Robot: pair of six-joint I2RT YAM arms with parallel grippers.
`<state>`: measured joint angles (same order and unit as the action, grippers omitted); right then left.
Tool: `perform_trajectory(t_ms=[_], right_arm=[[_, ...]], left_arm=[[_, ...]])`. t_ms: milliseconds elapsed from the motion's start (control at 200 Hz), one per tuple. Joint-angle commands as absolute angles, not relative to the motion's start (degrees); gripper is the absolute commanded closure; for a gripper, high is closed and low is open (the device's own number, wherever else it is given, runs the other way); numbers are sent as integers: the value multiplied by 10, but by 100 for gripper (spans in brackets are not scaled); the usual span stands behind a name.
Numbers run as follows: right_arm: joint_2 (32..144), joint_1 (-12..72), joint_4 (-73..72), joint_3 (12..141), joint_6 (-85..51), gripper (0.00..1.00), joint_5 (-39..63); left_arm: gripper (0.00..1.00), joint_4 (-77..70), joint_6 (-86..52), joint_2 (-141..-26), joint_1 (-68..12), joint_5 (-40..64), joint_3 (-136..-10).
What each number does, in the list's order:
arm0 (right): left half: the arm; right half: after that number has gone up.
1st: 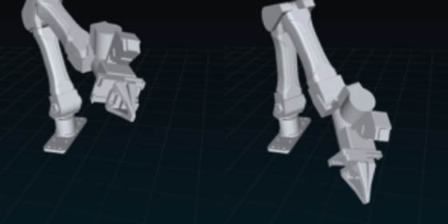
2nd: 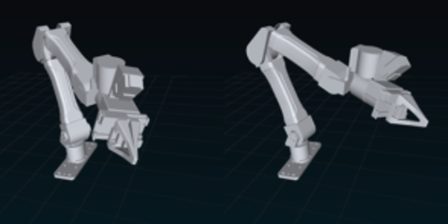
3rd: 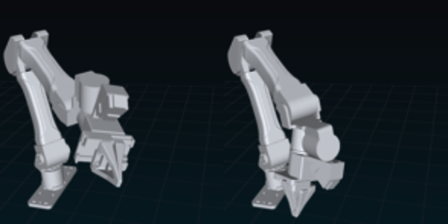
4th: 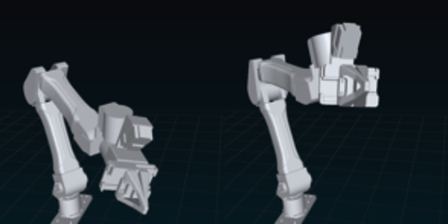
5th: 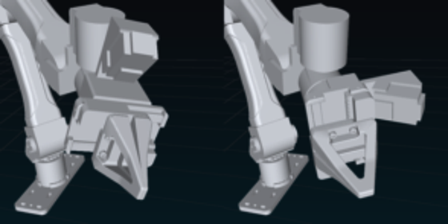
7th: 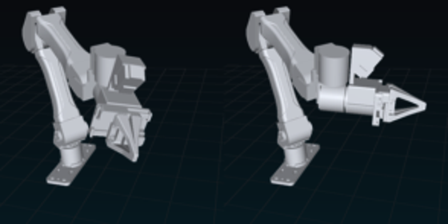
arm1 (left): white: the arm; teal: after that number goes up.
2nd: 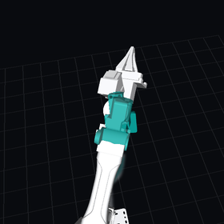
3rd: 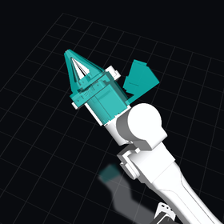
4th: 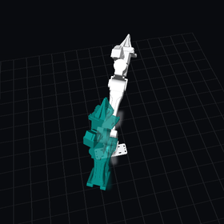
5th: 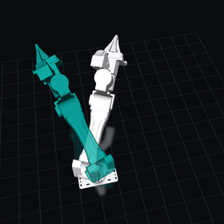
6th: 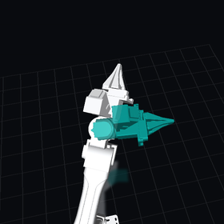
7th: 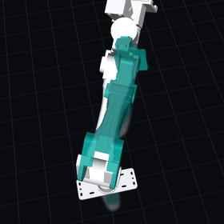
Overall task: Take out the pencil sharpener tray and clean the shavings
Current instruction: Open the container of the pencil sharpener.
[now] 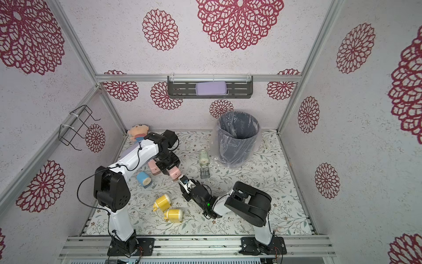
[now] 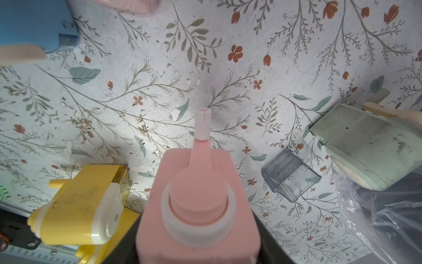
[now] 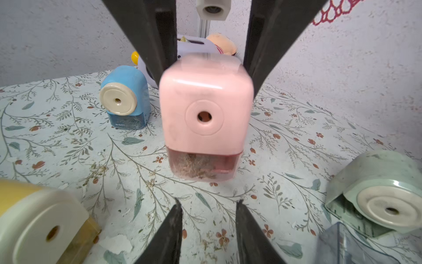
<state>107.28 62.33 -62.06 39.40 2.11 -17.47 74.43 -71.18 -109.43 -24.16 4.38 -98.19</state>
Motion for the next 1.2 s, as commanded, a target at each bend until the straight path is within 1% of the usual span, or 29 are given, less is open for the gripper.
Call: perform_trajectory(t_ms=[0, 80, 180, 295, 385, 475, 730, 911, 1051, 1196], right_arm=[[1043, 626, -655, 394, 24, 55, -172], [1048, 626, -650, 401, 19, 42, -168], [1059, 623, -649, 415, 8, 31, -159], [1078, 617, -647, 434, -4, 25, -154], [1091, 614, -644, 448, -9, 24, -151], [1102, 612, -633, 463, -11, 25, -151], [1123, 608, -614, 487, -15, 31, -157], [1129, 605, -613, 494, -18, 38, -161], [1129, 604, -611, 498, -16, 38, -157], [1129, 604, -613, 498, -15, 48, -153]], left_arm=[[100, 745, -716, -1100, -242, 39, -992], [100, 745, -718, -1099, -242, 42, -991], [100, 745, -721, -1094, -243, 44, -992], [100, 747, -722, -1091, -244, 47, -991], [100, 747, -722, -1089, -244, 48, -989], [100, 747, -722, -1088, -244, 50, -988], [100, 746, -721, -1085, -245, 52, -986], [100, 745, -721, -1084, -244, 53, -983], [100, 744, -720, -1085, -245, 54, -983], [100, 742, -720, -1088, -244, 53, -984]])
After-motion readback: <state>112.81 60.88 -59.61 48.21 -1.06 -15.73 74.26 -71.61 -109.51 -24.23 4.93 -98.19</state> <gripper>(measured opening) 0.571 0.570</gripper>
